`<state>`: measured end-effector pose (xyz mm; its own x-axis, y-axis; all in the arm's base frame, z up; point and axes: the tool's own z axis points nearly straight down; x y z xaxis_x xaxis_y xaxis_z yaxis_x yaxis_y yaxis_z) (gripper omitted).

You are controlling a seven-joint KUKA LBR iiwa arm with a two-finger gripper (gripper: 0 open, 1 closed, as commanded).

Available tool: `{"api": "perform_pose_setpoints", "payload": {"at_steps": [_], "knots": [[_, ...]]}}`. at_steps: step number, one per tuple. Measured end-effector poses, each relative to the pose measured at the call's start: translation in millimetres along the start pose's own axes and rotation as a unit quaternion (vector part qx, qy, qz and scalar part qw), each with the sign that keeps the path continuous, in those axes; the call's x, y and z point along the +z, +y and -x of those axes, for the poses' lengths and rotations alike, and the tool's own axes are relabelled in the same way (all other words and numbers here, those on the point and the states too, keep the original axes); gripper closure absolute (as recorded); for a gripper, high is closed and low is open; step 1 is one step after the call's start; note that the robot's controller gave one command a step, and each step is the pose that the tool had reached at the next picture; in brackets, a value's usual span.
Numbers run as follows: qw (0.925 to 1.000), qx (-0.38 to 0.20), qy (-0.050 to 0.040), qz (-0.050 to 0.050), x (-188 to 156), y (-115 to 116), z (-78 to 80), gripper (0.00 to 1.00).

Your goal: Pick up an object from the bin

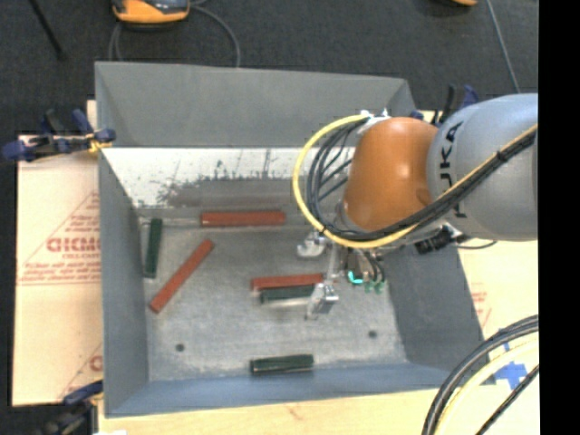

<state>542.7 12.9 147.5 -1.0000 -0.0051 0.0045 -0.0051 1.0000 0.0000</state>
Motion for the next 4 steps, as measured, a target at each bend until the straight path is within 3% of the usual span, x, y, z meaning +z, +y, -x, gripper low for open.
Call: {"api": "perform_pose_setpoints", "payload": {"at_steps": [1, 2, 4], "knots": [[1.0000, 0.000, -0.0030, 0.000, -4.2, 0.0, 1.1, 0.00], [1.0000, 0.003, -0.0063, 0.001, 73.8, 7.7, 12.7, 0.00], [1.0000, 0.003, -0.0038, 0.000, 70.0, 7.3, 14.7, 0.00]]}}
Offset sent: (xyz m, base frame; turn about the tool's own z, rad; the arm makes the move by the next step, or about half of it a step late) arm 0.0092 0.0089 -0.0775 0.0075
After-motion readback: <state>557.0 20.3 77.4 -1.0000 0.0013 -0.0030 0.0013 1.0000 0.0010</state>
